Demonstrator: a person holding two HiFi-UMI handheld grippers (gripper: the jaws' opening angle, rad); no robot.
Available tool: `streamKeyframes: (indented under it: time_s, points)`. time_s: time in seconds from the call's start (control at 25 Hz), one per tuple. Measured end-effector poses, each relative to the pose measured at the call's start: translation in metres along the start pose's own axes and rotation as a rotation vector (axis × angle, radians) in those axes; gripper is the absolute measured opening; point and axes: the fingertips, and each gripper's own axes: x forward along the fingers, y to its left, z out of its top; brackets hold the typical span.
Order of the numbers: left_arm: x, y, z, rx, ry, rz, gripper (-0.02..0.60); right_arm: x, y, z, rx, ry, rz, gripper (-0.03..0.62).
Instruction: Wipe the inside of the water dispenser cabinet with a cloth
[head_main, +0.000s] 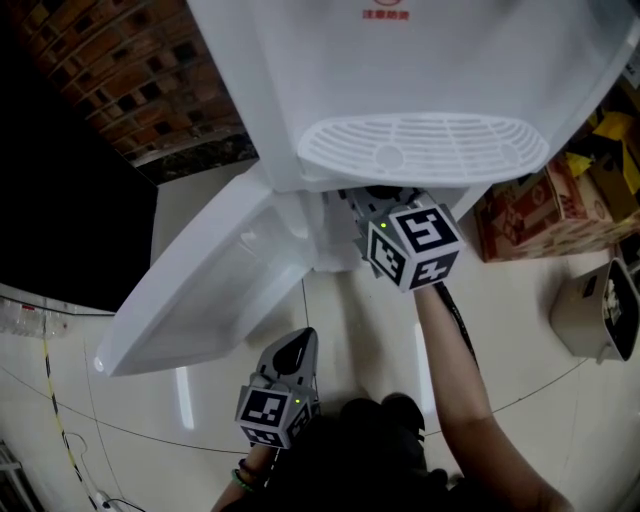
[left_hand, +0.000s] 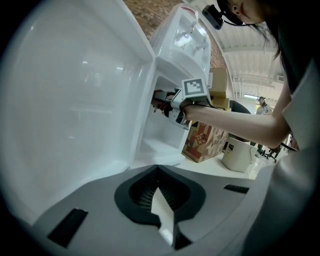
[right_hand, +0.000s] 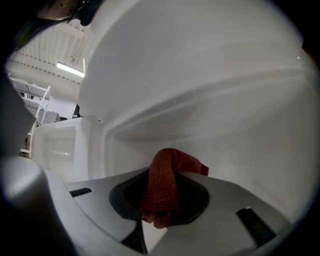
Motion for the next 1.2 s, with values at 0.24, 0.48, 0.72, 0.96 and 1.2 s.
streamKeyframes:
  time_s: [0.24, 0.48, 0.72, 0.96, 1.2]
  points:
    - [-0.005, 0.008, -0.003, -0.012, 0.003, 0.022, -0.021, 0.017, -0.002, -0.077, 0.063, 0.179, 0.011, 0.074]
    - [-0.001, 0.007, 0.001, -0.011, -0.010, 0.018, -0.021, -0.005, 0.008, -0.162, 0.021, 0.417, 0.019, 0.074]
    - [0.006, 0.005, 0.001, -0.007, -0.015, 0.015, -0.021, -0.023, 0.017, -0.198, 0.037, 0.477, 0.029, 0.074]
    - [0.013, 0.001, 0.012, 0.012, -0.028, 0.014, -0.020, -0.035, -0.013, -0.143, 0.009, 0.315, -0.119, 0.074]
    - [0.016, -0.008, 0.012, 0.033, -0.023, -0.003, -0.021, -0.065, -0.067, -0.009, -0.095, -0.010, -0.368, 0.074]
